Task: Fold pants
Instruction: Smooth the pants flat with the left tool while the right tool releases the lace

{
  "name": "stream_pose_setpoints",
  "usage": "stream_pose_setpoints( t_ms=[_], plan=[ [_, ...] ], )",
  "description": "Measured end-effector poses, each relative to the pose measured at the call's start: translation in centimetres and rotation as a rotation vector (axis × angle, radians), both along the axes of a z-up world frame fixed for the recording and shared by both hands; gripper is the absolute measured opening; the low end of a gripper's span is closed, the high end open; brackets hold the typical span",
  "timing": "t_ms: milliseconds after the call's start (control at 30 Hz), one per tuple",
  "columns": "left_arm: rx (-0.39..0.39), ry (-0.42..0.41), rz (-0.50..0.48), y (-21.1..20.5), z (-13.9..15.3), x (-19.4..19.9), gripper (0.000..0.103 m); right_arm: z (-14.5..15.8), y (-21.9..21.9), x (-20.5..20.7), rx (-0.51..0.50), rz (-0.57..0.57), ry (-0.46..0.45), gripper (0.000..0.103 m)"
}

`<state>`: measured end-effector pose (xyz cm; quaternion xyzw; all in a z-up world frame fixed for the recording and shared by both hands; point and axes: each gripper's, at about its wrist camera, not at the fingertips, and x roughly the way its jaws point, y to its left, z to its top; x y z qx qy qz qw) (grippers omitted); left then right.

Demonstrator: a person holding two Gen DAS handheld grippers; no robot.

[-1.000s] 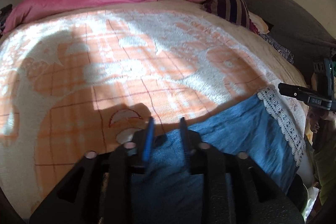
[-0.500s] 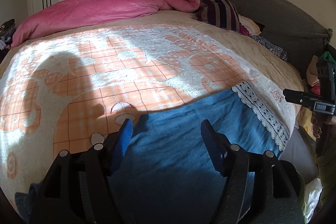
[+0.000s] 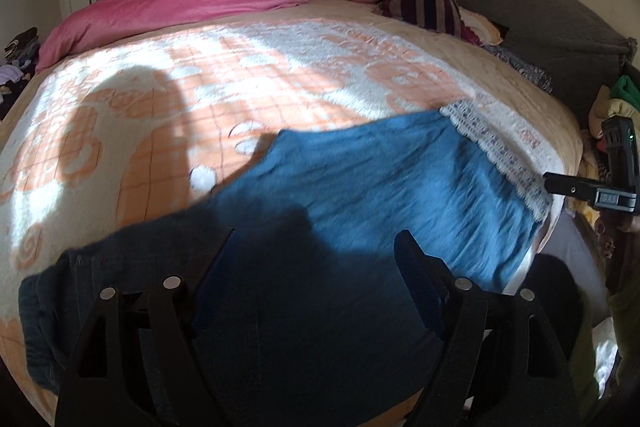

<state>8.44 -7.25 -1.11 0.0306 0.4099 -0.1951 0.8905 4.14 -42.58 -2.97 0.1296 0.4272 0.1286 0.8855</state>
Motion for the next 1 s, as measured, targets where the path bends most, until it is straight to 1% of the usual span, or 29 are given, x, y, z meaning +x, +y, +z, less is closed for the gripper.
stream_pose_setpoints(
  t_ms=[133, 167, 200, 233, 267, 300, 367, 433, 500, 567, 667, 733, 833, 900, 967, 1000],
  plan=[
    [0.025, 0.025, 0.055, 1.5, -1.3, -0.3, 0.079, -1.0, 0.5, 0.3, -0.015, 0.022, 0.012, 0.065],
    [0.034, 0.033, 0.067, 1.8, -1.7, -0.3, 0.079, -1.2, 0.8, 0.4, -0.029, 0.031, 0.014, 0.06],
    [0.044, 0.047, 0.075, 2.0, -2.2, -0.3, 0.081, -1.4, 1.0, 0.5, -0.041, 0.039, 0.014, 0.052],
    [0.054, 0.075, 0.085, 2.3, -2.8, -0.1, 0.082, -1.5, 1.3, 0.6, -0.054, 0.052, 0.018, 0.047],
    [0.056, 0.092, 0.09, 2.4, -3.2, -0.1, 0.082, -1.6, 1.8, 0.6, -0.074, 0.063, 0.021, 0.037],
    [0.046, 0.107, 0.092, 2.7, -3.7, 0.0, 0.082, -1.6, 2.0, 0.5, -0.075, 0.075, 0.023, 0.025],
    [0.044, 0.096, 0.089, 2.9, -4.0, -0.3, 0.082, -1.4, 2.3, 0.1, -0.076, 0.093, 0.019, 0.019],
    [0.056, 0.092, 0.084, 3.0, -4.0, -0.4, 0.082, -0.7, 2.5, -0.6, -0.133, 0.1, 0.018, 0.018],
    [0.051, 0.092, 0.084, 3.1, -4.1, -0.4, 0.082, -0.4, 2.6, -1.2, -0.175, 0.098, 0.022, 0.018],
    [0.046, 0.092, 0.084, 3.1, -4.2, -0.5, 0.083, -1.0, 2.6, -1.2, -0.223, 0.087, 0.048, 0.019],
    [0.052, 0.087, 0.081, 3.0, -4.5, -0.5, 0.084, -1.8, 2.4, -0.9, -0.214, 0.064, 0.063, 0.022],
    [0.054, 0.08, 0.077, 3.1, -4.5, -0.6, 0.084, -1.9, 2.2, -0.9, -0.215, 0.045, 0.059, 0.028],
    [0.06, 0.093, 0.071, 3.0, -4.2, -0.7, 0.084, -1.8, 1.7, -1.2, -0.193, 0.017, 0.059, 0.042],
    [0.037, 0.097, 0.069, 3.1, -3.7, -0.9, 0.084, -1.4, 1.3, -1.8, -0.219, -0.023, 0.058, 0.059],
    [0.005, 0.091, 0.072, 3.4, -3.1, -1.2, 0.084, -0.7, 0.9, -2.4, -0.236, -0.055, 0.041, 0.061],
    [-0.006, 0.08, 0.074, 3.5, -2.6, -1.4, 0.084, -0.2, 0.7, -2.9, -0.228, -0.068, 0.025, 0.061]
  ],
)
